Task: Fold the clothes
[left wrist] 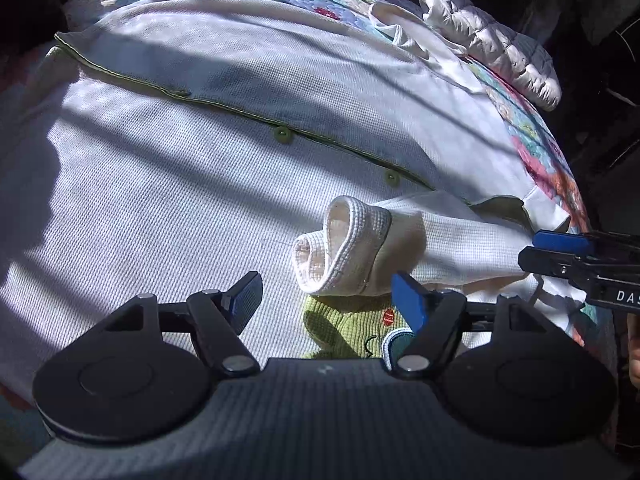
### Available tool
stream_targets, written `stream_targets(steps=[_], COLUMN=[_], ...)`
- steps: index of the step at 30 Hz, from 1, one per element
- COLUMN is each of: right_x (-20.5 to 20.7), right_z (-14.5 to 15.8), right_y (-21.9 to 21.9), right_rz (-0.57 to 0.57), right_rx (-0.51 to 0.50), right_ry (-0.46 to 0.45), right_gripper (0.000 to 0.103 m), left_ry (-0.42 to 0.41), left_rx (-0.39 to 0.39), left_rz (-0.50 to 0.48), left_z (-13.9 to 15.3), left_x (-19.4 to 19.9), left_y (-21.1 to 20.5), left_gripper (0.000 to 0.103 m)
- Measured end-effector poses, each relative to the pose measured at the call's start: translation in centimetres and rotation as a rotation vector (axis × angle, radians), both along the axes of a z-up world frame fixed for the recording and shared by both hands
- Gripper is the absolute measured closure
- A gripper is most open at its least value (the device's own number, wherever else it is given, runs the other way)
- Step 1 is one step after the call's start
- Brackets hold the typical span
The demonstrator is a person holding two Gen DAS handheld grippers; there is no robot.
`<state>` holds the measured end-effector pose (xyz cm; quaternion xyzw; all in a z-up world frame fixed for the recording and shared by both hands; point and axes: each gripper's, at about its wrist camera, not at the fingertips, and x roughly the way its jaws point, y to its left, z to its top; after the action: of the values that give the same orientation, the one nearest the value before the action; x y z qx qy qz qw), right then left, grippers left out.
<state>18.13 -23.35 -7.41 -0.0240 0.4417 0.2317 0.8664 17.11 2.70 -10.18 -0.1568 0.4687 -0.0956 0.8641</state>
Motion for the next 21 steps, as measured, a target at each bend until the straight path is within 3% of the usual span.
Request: stream_targets(steps=[4,7,9,10,11,12,16,21], right_x=[0.2,0.7,1.2,1.4,1.6,1.7,2.1,2.8], right_z=[-0.8,-1.5,-1.8,-1.8,-1.9,-2.1,-2.7,-2.6], right_y=[-0.4,-0.3,-0.1,0.1,0.3,0.5,1.3,2.7], right_rz=[0.039,0.061,0.094,0.116,0.141,0.16,0.225,0.291], right_rx=[-0.008,-0.042,-0.074,-0.088,-0.103,-0.114,-0.153,-0.212], right_ry=[-0.028,-0.038,-0.043,-0.051,-0.059,-0.064,-0.089,-0.134], right_gripper=[0.053,0.053,0.053,0.052,0.047,0.04,0.039,0.039], left_ry=[-0.02,-0.015,-0.046,-0.058,-0.07,-0.085,-0.109,-0.189], left_rx=[-0.035,-0.064,-0.04,-0.009,0.024,0.044,-0.005,-0.04], left_rz=[0.022,0.025,-0.001,-0.014,-0.027,-0.023,-0.002,-0.053], left_z=[-0.8,-1.7,-1.8,-1.6,-1.5,-1.2,0.5,3.5], left_x=[0.8,2.0,2.4,2.5,2.6,2.6,3.1,4.0], left_y=[0.0,-0.5,-1.3,-1.8,-2.3,-2.6,-2.8,-3.8], left_gripper=[0.021,0.023,0.044,0.07,0.083,0.084,0.094,0.094])
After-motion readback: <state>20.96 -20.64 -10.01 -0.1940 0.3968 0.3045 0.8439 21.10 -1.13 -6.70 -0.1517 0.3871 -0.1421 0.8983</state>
